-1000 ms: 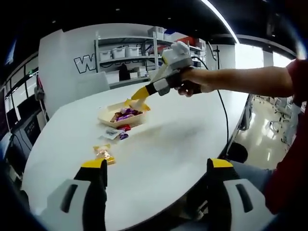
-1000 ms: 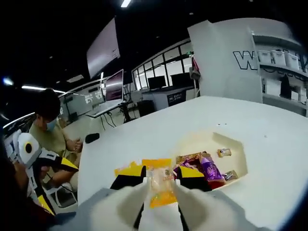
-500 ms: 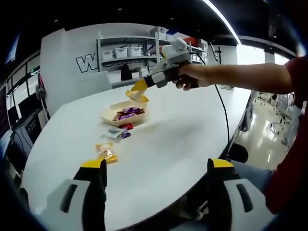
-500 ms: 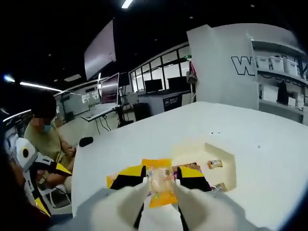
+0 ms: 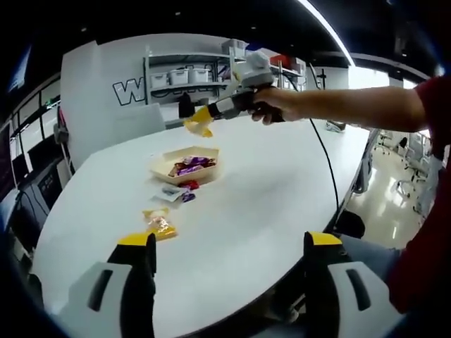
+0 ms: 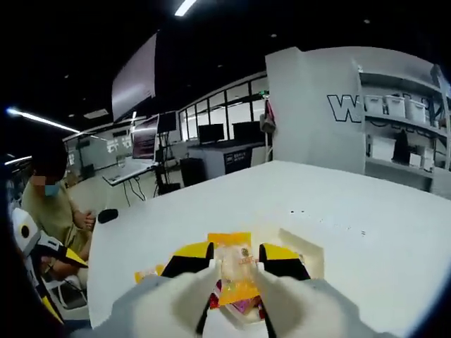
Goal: Place the target food into the container with the food tongs after gripping and lifting it, then release it inside without dropping or visibly crushing the food.
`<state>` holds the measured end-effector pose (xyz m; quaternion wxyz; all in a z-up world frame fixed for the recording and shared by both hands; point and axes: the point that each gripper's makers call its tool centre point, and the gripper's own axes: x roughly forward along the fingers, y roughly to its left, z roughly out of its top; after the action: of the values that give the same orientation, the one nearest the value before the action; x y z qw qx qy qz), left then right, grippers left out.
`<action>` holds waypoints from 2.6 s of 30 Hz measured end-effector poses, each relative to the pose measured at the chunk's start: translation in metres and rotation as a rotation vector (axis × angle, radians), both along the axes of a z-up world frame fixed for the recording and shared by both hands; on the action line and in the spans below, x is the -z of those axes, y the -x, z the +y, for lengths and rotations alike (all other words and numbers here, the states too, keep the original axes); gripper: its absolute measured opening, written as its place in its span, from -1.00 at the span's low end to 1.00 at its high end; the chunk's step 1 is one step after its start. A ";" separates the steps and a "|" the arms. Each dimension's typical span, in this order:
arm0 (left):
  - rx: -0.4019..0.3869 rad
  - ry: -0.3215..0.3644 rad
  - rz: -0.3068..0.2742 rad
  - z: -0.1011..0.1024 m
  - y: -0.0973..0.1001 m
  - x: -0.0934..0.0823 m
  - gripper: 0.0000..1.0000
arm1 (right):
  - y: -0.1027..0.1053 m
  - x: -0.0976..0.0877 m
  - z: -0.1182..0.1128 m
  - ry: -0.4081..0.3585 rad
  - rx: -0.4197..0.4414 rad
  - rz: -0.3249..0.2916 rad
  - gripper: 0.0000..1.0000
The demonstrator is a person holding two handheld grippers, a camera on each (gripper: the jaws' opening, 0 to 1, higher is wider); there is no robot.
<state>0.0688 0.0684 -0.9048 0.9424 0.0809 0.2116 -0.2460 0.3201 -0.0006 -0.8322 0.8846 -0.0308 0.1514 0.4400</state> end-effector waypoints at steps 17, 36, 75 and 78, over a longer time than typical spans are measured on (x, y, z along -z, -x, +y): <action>-0.003 -0.001 0.011 0.002 -0.004 0.005 0.68 | -0.029 0.001 -0.007 0.039 0.062 -0.073 -0.56; -0.016 -0.006 0.016 0.007 -0.001 0.005 0.68 | -0.024 0.010 -0.014 0.062 0.053 -0.063 -0.54; -0.029 0.001 0.008 0.012 0.005 0.004 0.67 | 0.036 0.067 0.026 0.128 -0.148 -0.048 -0.53; -0.026 -0.001 0.010 0.010 0.005 0.005 0.67 | 0.045 0.072 0.032 0.120 -0.182 -0.042 -0.53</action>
<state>0.0637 0.0785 -0.9098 0.9444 0.0775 0.2174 -0.2342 0.2755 0.0317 -0.9037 0.8405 -0.1065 0.1553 0.5080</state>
